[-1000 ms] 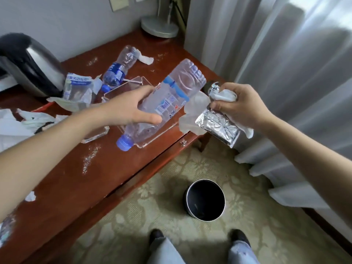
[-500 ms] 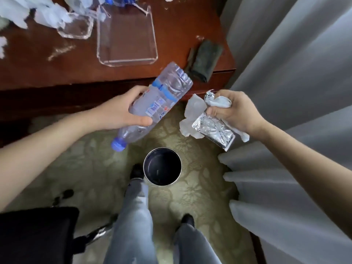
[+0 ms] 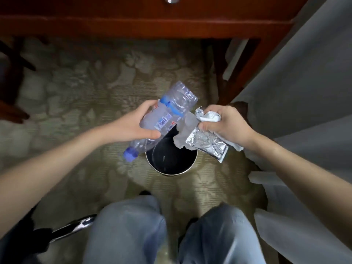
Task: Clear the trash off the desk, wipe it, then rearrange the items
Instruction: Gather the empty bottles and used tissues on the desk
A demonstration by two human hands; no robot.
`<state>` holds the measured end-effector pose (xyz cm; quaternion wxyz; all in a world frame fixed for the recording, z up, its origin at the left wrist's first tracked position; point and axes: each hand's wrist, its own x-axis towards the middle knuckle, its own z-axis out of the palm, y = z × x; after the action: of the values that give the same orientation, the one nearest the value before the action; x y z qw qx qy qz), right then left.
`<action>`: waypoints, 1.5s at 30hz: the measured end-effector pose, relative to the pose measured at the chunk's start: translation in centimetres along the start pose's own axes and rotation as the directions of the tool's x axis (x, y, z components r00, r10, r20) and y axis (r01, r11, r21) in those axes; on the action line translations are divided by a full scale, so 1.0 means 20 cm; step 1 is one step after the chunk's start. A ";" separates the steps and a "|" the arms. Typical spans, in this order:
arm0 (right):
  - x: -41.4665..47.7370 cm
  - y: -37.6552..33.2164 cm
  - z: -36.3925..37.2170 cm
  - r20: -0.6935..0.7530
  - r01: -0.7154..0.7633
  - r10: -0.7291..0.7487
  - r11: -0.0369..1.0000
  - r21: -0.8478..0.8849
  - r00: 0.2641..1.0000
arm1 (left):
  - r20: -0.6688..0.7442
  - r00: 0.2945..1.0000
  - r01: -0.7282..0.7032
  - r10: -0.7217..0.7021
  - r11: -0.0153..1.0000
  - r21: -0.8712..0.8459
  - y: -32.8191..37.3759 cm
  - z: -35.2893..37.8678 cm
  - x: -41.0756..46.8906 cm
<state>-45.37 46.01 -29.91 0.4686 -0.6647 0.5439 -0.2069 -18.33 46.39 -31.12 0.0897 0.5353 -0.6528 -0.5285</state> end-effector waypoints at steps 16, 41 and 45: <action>0.54 1.23 0.97 0.387 0.238 -0.062 0.872 -0.427 0.920 | -0.124 0.988 -0.084 0.088 0.996 0.034 -0.97 0.35 0.54; 0.33 0.90 0.58 0.258 0.435 -0.358 0.618 -0.654 0.897 | 0.112 0.985 -0.168 0.133 0.566 0.807 -0.55 0.41 0.58; 0.27 0.41 0.40 0.243 0.433 -0.372 0.602 -0.671 0.896 | 0.067 0.990 -0.127 0.124 0.578 0.806 -0.22 0.12 0.32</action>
<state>-41.75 44.54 -41.97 0.1377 -0.9053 0.3981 -0.0549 -19.84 43.35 -38.40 -0.1271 0.4692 -0.8577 -0.1677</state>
